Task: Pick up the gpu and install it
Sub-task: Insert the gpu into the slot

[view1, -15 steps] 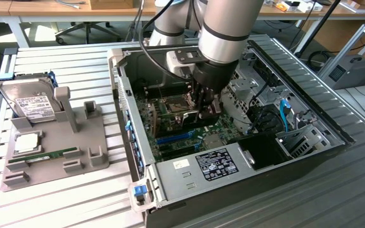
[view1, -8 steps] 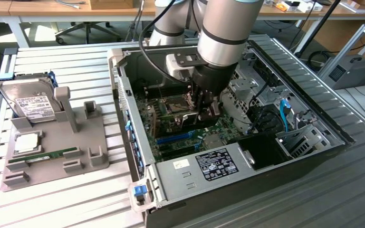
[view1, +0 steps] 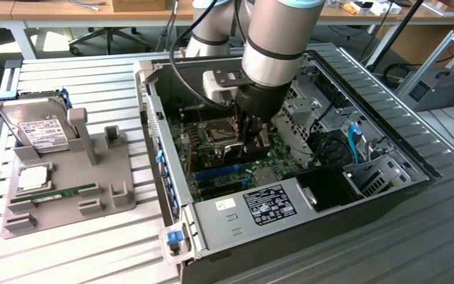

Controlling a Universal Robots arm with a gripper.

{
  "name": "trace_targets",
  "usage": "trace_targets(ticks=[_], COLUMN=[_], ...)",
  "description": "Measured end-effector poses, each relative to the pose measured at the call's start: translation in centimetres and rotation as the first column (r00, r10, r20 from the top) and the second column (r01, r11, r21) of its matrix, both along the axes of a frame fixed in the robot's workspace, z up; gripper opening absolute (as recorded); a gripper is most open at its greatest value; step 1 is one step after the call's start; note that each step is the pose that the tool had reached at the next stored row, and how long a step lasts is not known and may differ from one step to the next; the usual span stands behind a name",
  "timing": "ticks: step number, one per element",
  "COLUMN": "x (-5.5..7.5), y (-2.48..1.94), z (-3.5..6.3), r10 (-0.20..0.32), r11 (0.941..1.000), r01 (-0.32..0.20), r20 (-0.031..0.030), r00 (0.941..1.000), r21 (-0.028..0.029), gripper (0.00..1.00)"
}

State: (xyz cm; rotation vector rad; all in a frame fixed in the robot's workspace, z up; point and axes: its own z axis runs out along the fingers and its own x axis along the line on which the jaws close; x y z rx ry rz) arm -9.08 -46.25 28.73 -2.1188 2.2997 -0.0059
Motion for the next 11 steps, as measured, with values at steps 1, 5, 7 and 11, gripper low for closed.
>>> trace_targets(ticks=[1, 5, 7, 11], x=[-0.01, -0.07, -0.09, -0.14], y=[-0.02, -0.09, -0.12, -0.23], z=[-0.01, -0.01, -0.02, -0.01], r10=[0.000, 0.000, 0.000, 0.000], r11=[1.0000, 1.0000, 1.0000, 1.0000], r01=[0.000, 0.000, 0.000, 0.000], r20=[-0.0001, -0.0001, 0.0000, -0.0001], r00=[1.0000, 1.0000, 1.0000, 1.0000], r21=[-0.0002, -0.0002, -0.0002, -0.0002], gripper=[0.27, 0.27, 0.27, 0.27])
